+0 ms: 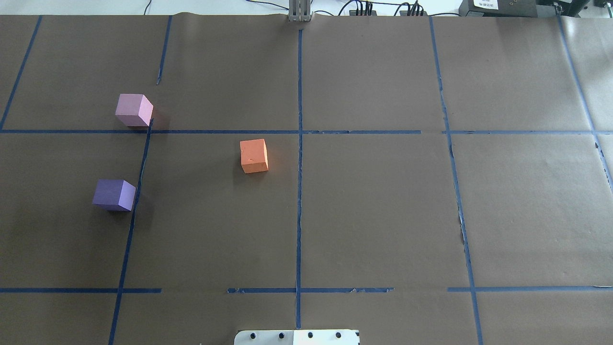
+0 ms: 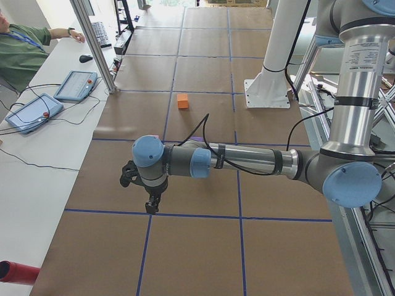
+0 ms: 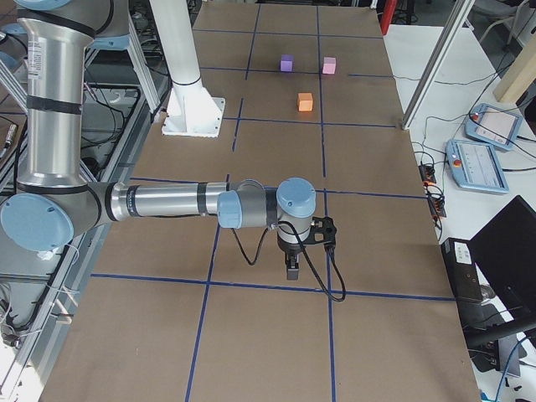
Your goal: Arrange blocks in a line
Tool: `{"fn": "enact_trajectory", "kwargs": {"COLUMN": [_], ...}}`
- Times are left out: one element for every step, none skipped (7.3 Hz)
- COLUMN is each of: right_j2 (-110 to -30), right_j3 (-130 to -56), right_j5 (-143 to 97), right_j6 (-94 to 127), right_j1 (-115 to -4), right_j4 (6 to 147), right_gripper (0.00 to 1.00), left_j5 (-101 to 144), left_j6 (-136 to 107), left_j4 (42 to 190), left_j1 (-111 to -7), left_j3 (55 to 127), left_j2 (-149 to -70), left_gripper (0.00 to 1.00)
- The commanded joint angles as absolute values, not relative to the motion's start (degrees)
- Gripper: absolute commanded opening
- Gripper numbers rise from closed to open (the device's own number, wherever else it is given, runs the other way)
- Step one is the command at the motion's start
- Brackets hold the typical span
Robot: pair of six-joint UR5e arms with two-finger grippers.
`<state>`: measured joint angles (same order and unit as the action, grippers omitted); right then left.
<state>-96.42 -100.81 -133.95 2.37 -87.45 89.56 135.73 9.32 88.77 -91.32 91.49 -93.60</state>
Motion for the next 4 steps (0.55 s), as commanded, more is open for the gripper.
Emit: {"fn": "enact_trajectory", "kwargs": {"right_j2": [-96.42, -96.42, -96.42, -96.42], "right_j3": [-100.81, -100.81, -100.81, -100.81], "right_j5": [-133.95, -133.95, -133.95, -133.95], "right_j6": [2.37, 2.37, 2.37, 2.37], "right_j1": [-87.45, -87.45, -87.45, -87.45], "right_j4": [89.56, 89.56, 89.56, 89.56], "right_gripper": [1.00, 1.00, 1.00, 1.00], "left_j5": [135.70, 135.79, 136.57, 142.76], "left_j6": [9.49, 9.58, 9.75, 9.58], "left_j4": [88.94, 88.95, 89.03, 89.29], "left_j1": [-91.23, -90.71, -90.18, -88.61], "left_j3": [91.67, 89.41, 90.60, 93.31], "left_j2": [-93.78, -93.78, -93.95, -93.87], "left_gripper": [1.00, 1.00, 1.00, 1.00]}}
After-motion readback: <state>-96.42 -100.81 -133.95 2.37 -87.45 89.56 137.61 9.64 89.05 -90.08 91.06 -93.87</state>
